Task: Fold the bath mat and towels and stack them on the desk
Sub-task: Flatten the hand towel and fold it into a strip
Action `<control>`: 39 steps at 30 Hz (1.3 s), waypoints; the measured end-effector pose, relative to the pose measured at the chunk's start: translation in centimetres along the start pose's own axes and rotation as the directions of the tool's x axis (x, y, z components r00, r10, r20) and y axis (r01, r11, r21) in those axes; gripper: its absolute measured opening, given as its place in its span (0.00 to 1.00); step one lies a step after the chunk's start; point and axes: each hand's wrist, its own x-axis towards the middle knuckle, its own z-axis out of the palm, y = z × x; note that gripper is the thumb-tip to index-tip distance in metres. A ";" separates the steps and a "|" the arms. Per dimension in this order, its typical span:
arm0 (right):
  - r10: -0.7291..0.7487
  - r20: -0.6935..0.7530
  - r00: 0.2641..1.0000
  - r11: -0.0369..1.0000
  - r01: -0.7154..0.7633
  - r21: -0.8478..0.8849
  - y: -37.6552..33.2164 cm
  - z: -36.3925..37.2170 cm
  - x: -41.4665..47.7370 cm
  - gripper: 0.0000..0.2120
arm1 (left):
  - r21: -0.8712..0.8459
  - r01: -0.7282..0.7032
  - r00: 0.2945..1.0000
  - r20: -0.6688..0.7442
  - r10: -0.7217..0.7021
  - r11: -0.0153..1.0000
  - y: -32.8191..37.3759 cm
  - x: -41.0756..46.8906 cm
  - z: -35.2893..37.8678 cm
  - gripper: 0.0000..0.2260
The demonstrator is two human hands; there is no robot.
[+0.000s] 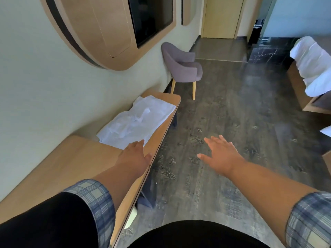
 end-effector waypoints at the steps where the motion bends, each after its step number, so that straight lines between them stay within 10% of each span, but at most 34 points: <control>1: 0.000 0.024 1.000 1.000 0.001 -0.014 0.9 0.0 1.8 0.40 | 0.024 0.009 1.000 0.018 -0.010 1.000 0.3 1.6 0.4 0.31; 17: -0.458 0.214 0.863 0.840 0.499 -0.212 0.5 -6.2 36.0 0.38 | 0.048 0.388 0.921 0.013 -0.389 0.920 4.6 18.9 2.2 0.31; 29: -0.621 0.357 0.698 0.711 0.693 -0.118 -15.7 2.1 56.5 0.33 | -0.021 0.562 0.824 0.098 -0.558 0.827 -11.0 34.7 8.0 0.28; 39: -0.658 0.397 0.641 0.701 0.713 0.011 -24.1 17.6 72.5 0.31 | -0.364 0.796 0.575 0.203 -0.792 0.484 -20.3 50.3 16.7 0.28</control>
